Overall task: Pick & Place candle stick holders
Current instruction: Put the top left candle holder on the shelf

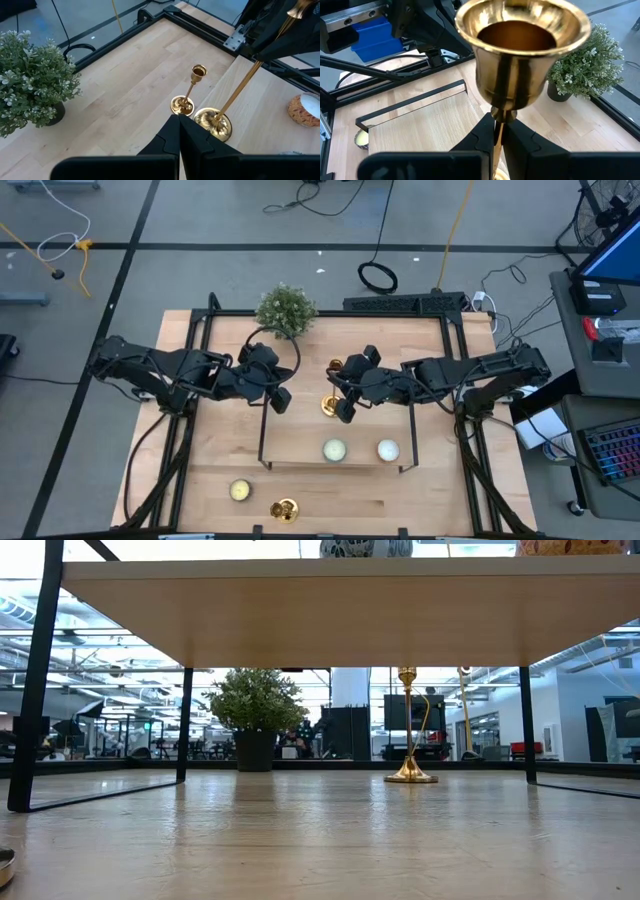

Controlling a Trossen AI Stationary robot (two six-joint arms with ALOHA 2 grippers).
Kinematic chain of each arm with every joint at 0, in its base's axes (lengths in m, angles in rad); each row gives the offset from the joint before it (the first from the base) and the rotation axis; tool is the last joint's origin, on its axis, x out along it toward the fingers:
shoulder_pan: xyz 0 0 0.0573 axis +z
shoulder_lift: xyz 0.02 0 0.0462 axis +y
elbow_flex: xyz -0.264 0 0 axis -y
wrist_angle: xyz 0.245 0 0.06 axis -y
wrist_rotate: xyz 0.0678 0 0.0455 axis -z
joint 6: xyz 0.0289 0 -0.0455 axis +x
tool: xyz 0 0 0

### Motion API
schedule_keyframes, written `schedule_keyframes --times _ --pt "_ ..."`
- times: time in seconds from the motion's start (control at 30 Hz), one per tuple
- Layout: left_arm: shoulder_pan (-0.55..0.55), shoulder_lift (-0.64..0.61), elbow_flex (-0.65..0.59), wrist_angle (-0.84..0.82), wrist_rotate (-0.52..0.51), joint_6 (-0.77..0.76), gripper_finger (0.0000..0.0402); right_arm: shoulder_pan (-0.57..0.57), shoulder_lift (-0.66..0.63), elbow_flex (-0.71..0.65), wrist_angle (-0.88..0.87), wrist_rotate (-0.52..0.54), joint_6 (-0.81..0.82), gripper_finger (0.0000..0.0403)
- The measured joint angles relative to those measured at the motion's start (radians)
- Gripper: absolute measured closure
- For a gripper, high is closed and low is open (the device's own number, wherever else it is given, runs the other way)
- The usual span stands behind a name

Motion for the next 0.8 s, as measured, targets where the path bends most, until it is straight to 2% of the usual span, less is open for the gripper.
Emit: schedule_keyframes --times 0.5,0.8 --pt "0.000 0.000 0.000 -0.001 0.000 0.008 0.0401 0.000 0.000 0.000 0.001 -0.003 -0.007 0.0351" --pt "0.000 0.000 0.000 -0.006 0.011 0.019 0.0401 0.007 0.000 0.000 0.001 -0.006 -0.007 0.0346"
